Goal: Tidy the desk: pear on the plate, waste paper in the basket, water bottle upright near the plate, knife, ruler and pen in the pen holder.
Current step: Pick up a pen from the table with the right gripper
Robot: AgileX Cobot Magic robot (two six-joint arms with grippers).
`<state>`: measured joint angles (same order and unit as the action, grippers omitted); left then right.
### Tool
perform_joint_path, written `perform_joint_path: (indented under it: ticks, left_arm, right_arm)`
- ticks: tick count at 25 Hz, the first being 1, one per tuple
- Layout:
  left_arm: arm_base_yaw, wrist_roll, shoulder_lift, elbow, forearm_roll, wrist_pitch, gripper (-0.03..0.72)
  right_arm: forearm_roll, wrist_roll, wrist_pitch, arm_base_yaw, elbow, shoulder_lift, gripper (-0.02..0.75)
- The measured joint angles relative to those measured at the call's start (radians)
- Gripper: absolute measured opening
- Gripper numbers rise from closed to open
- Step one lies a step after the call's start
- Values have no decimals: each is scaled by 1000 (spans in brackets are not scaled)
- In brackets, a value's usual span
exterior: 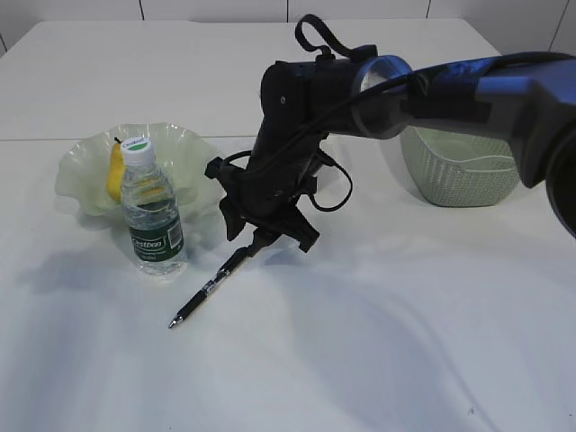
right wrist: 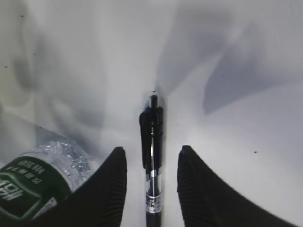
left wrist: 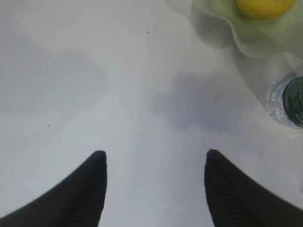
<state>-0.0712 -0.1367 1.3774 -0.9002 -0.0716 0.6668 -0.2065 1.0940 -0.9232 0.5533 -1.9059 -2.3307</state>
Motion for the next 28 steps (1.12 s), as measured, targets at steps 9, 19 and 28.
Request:
perform_joint_path:
  ticks: [9,19,28]
  left_arm:
    - [0,0,0,0,0,-2,456]
    - [0,0,0,0,0,-4,456]
    - [0,0,0,0,0,-4,456]
  right_arm:
    - [-6,0,-19,22,-37,-56,271]
    - [20,10,-23,32,-44,-69,271]
    - [45,43,-31,32,-44,-70,271]
